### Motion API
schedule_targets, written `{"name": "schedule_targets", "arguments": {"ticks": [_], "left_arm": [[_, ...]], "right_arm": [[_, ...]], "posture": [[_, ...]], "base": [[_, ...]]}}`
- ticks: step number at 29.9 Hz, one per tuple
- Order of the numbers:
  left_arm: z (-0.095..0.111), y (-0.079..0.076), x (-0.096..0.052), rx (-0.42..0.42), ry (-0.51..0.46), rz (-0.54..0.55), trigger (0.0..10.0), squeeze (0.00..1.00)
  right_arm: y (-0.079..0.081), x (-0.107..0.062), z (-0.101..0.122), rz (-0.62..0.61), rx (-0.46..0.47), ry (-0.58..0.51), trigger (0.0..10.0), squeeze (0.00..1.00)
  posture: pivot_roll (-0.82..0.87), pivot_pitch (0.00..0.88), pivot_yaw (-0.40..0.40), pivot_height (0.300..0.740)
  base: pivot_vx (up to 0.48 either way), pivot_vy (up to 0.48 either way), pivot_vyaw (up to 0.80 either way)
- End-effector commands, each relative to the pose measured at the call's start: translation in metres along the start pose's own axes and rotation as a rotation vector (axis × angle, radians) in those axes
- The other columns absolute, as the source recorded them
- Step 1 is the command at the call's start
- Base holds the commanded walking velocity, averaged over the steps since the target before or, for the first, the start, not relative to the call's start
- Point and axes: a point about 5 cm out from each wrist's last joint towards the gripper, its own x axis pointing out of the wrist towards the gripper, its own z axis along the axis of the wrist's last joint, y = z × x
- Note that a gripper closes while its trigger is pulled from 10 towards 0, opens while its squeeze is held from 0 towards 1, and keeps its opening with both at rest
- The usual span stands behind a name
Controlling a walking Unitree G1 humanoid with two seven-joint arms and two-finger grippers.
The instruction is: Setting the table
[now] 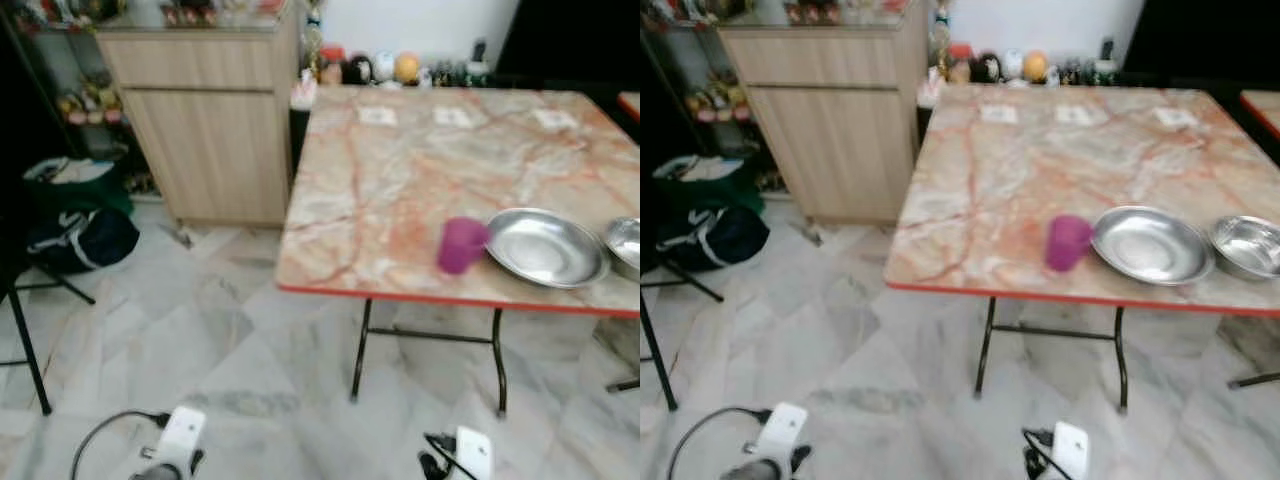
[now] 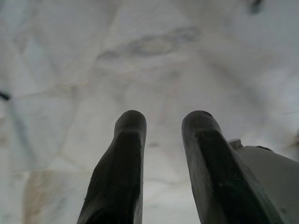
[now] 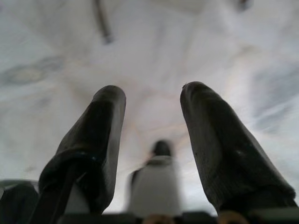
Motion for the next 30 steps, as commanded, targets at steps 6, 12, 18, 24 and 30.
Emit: {"name": "schedule_targets", "arguments": {"ticks": [6,12,18,24,30], "left_arm": [[-0.007,0.011,-0.002,0.019,0.03,0.019,10.0,0.0],[-0.008,0.013,-0.003,0.02,0.033,0.021,10.0,0.0],[-0.007,0.013,-0.003,0.009,0.029,0.02,10.0,0.0],[-0.008,0.007,-0.002,0.002,0.032,0.015,10.0,0.0],[-0.009,-0.009,-0.001,0.001,0.035,-0.023,10.0,0.0]], "right_arm": [[0.013,0.001,-0.002,0.025,0.027,-0.001,10.0,0.0],[0.012,0.0,-0.005,0.024,0.032,0.008,10.0,0.0],[0.01,-0.001,-0.007,0.018,0.032,0.012,10.0,0.0],[0.004,-0.001,-0.007,0.008,0.03,0.011,10.0,0.0],[-0.015,-0.003,0.0,-0.028,0.023,-0.017,10.0,0.0]], "posture": [[0.18,0.0,-0.003,0.74],[0.18,0.0,0.003,0.74],[0.18,0.0,0.004,0.74],[0.16,0.0,-0.007,0.74],[0.1,0.0,0.018,0.74]], "base": [[0.0,-0.48,0.0],[0.0,-0.378,0.0],[0.0,0.0,0.0],[0.0,0.0,0.0],[0.0,0.0,0.0]]}}
